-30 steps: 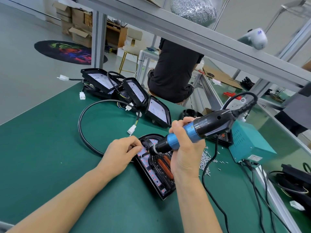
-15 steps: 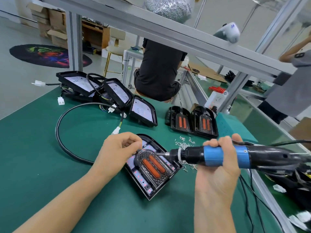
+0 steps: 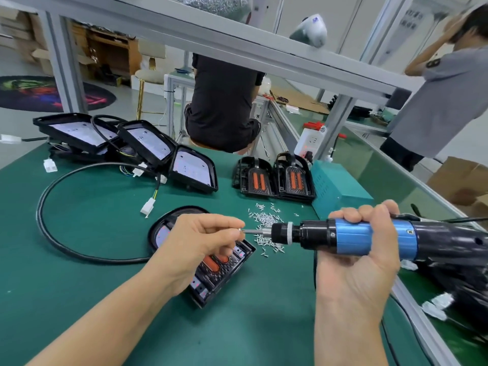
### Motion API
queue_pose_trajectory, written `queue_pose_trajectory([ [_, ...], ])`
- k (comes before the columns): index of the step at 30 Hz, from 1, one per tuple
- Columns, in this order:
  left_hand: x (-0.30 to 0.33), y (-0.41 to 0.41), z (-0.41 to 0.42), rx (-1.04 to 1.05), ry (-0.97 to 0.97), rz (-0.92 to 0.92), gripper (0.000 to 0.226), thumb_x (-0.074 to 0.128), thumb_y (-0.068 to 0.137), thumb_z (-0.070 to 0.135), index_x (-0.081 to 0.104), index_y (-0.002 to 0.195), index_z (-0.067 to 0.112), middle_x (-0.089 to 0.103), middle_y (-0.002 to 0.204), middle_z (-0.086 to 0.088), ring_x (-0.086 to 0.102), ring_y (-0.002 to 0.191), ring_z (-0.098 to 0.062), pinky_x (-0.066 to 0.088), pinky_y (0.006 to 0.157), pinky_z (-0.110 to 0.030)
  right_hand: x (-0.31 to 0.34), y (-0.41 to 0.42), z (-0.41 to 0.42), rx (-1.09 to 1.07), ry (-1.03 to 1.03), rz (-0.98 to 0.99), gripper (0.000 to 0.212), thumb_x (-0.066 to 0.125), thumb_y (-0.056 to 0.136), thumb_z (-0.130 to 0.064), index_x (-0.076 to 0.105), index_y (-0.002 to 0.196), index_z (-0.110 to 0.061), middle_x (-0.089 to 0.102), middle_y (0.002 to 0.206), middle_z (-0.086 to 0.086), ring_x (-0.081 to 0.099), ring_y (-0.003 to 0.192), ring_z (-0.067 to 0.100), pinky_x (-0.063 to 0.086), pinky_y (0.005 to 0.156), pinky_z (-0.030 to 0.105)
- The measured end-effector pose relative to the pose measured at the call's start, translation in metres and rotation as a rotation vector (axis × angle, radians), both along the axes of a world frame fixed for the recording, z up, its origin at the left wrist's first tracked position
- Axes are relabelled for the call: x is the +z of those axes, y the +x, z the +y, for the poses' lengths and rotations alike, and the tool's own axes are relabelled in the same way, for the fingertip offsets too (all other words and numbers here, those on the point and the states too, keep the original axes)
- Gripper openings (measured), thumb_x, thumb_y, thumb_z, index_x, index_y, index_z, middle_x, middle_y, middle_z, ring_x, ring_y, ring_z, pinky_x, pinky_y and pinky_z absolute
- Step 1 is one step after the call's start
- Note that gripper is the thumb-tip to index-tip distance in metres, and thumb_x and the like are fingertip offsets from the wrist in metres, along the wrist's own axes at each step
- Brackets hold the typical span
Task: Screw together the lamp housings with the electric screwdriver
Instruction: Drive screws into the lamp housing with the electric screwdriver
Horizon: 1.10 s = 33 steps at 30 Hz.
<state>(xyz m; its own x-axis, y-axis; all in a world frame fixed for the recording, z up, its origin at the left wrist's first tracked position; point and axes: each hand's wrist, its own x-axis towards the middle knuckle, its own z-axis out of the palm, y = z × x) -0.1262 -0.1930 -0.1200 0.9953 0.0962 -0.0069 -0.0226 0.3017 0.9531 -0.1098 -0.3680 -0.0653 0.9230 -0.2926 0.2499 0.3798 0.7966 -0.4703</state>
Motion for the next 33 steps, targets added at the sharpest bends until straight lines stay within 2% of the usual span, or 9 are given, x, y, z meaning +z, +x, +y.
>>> queue_pose_trajectory([
  [12,-0.001,-0.005,0.001,-0.025,0.034,0.01,0.02,0.065,0.079,-0.001,0.078,0.076,0.015,0.072,0.071,-0.01,0.06,0.054,-0.015,0.05,0.052,-0.019,0.0,-0.001,-0.002,0.021,0.002,0.002,0.032,0.07,0.069,-0.009,0.056,0.092,-0.025,0.053,0.069,-0.009,0.054,0.06,0.006,0.051,0.07,0.022],
  [16,-0.001,-0.007,0.003,-0.016,0.05,0.022,0.018,0.066,0.079,0.002,0.078,0.077,0.015,0.072,0.073,-0.01,0.06,0.054,-0.017,0.048,0.049,-0.021,0.001,-0.002,0.002,0.031,-0.01,0.004,0.036,0.072,0.064,-0.012,0.056,0.094,-0.025,0.053,0.069,-0.008,0.054,0.061,0.006,0.051,0.069,0.022],
  [22,-0.001,-0.013,0.017,0.005,0.091,-0.015,0.014,0.068,0.077,-0.001,0.076,0.08,0.009,0.072,0.075,-0.015,0.063,0.055,-0.019,0.054,0.054,-0.024,0.001,-0.006,0.012,0.072,-0.043,-0.007,0.036,0.071,0.066,-0.013,0.055,0.096,-0.025,0.054,0.068,-0.01,0.055,0.061,0.005,0.052,0.069,0.022],
  [25,-0.002,-0.02,0.027,0.002,0.253,-0.057,0.016,0.068,0.081,0.003,0.077,0.08,0.016,0.073,0.075,-0.013,0.064,0.064,-0.021,0.051,0.059,-0.02,-0.001,-0.008,0.018,0.09,-0.069,-0.009,0.031,0.068,0.071,-0.011,0.055,0.095,-0.025,0.053,0.067,-0.01,0.054,0.06,0.006,0.051,0.069,0.022],
  [28,-0.005,-0.028,0.039,0.026,0.471,-0.083,0.017,0.066,0.086,0.009,0.076,0.081,0.023,0.072,0.076,-0.005,0.057,0.064,-0.012,0.042,0.063,-0.021,-0.006,-0.012,0.023,0.097,-0.145,-0.017,0.025,0.062,0.076,-0.011,0.054,0.096,-0.025,0.052,0.064,-0.01,0.053,0.058,0.006,0.05,0.068,0.021],
  [30,-0.01,-0.033,0.048,0.06,0.655,-0.084,0.017,0.067,0.086,0.015,0.075,0.079,0.029,0.07,0.074,0.002,0.051,0.059,-0.012,0.04,0.062,-0.019,-0.011,-0.015,0.027,0.098,-0.219,-0.026,0.024,0.059,0.078,-0.009,0.054,0.096,-0.024,0.051,0.063,-0.01,0.053,0.058,0.006,0.05,0.068,0.021],
  [31,-0.012,-0.036,0.051,0.075,0.736,-0.089,0.018,0.068,0.086,0.016,0.075,0.078,0.031,0.069,0.075,0.006,0.053,0.061,-0.012,0.042,0.064,-0.019,-0.015,-0.017,0.028,0.106,-0.25,-0.029,0.023,0.058,0.078,-0.008,0.055,0.096,-0.024,0.051,0.062,-0.01,0.053,0.058,0.007,0.05,0.067,0.022],
  [33,-0.015,-0.042,0.052,0.089,0.857,-0.127,0.017,0.069,0.084,0.016,0.074,0.078,0.031,0.067,0.078,0.019,0.057,0.07,-0.004,0.044,0.071,-0.017,-0.02,-0.02,0.031,0.132,-0.3,-0.034,0.025,0.058,0.078,-0.008,0.054,0.097,-0.023,0.051,0.062,-0.009,0.053,0.058,0.008,0.049,0.066,0.022],
])
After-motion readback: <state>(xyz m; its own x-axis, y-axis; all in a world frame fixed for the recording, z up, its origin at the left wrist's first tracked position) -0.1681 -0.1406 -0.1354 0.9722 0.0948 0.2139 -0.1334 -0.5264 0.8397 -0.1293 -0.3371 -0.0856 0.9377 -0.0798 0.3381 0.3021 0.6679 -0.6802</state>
